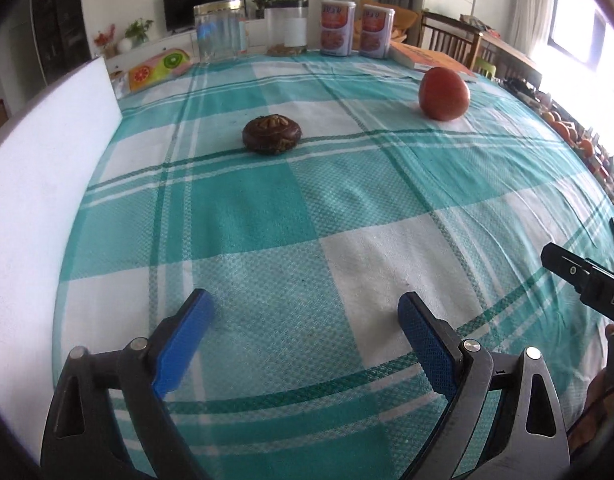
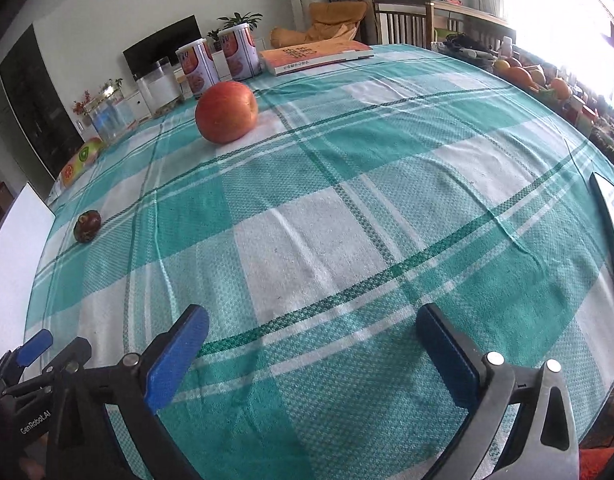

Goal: Organize fruits
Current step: 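Move both tools back over the table toward the mangosteen and red apple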

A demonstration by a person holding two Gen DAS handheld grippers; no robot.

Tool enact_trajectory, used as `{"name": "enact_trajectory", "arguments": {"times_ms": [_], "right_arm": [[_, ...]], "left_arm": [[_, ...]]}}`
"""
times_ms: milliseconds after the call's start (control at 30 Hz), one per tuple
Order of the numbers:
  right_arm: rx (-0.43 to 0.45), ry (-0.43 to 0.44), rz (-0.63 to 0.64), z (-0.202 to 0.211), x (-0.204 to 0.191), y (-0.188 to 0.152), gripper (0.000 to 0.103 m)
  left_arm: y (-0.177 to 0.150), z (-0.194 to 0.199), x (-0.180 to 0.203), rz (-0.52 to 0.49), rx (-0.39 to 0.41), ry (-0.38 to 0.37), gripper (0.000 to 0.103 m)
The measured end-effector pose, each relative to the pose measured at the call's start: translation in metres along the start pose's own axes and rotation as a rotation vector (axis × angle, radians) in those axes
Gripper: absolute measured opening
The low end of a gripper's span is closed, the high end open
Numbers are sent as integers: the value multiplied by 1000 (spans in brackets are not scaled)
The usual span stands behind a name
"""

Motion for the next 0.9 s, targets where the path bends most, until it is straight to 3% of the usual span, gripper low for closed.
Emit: {"name": "enact_trajectory", "arguments": {"times_ms": [200,700,900], "right_arm": [[1,-31,26,-2,-2,-1,103],[-8,-75,68,-4,-6,-3,103],[-8,-75,67,-5,-6,-3,103]], "left_arm": [[-1,-5,2,-24,-26,22,100],[-1,-5,3,-24,-27,20,101],[4,-4,-2,3,-48,-25,101]]}}
Point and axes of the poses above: each gripper's, at about its wrist camera, not at the fingertips, and z roughly against the way its jaws point, x to its right, y to its top, the point moved 8 cm from there along -z, roughly the way its jaws point, and after that the axes turned 10 degrees about -y, right-handed, at the moved point
